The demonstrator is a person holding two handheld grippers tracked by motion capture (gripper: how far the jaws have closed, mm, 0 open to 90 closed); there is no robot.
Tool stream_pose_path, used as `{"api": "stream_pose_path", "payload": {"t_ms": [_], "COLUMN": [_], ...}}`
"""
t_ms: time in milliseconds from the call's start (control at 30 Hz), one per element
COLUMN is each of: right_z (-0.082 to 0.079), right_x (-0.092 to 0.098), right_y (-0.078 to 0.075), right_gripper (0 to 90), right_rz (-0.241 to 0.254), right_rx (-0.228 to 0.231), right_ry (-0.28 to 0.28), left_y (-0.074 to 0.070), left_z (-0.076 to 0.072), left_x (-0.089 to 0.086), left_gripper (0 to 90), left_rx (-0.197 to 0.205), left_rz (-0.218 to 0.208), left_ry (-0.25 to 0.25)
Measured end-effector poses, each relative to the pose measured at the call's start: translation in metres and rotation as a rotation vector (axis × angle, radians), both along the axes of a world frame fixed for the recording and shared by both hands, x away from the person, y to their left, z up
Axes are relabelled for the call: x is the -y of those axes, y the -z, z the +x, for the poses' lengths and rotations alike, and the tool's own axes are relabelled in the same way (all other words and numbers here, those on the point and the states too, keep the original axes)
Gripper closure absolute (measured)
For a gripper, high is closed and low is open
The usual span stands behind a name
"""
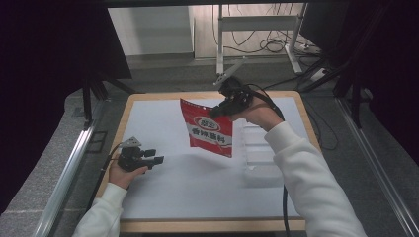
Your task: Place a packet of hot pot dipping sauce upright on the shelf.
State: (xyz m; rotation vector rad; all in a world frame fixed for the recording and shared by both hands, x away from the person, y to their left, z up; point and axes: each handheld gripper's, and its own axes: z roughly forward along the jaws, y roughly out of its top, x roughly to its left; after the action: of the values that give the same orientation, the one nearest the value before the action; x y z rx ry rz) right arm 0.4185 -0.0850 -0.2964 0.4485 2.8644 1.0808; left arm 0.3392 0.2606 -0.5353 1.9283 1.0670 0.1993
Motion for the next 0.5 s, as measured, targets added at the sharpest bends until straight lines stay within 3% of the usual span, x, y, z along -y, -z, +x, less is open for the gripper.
{"api": "stream_pose_path", "payload": {"t_ms": [200,500], "right_z": [0.007,0.017], "right_x": [0.011,0.047], "right_y": [-0.010,-0.025], "right_gripper": [89.7,89.7], "right_rz": [0.010,0.037], "right_rx": [0.005,0.020], "right_ry": [0.019,0.069], "left_y": [0.001,0.002], "left_z": [0.000,0.001], "left_x": [0.000,0.002], "left_gripper": [43.5,43.5], "left_rx": [-0.002,-0.006], "left_rz": [0.007,0.011], "left_ry": [0.004,0.005]}}
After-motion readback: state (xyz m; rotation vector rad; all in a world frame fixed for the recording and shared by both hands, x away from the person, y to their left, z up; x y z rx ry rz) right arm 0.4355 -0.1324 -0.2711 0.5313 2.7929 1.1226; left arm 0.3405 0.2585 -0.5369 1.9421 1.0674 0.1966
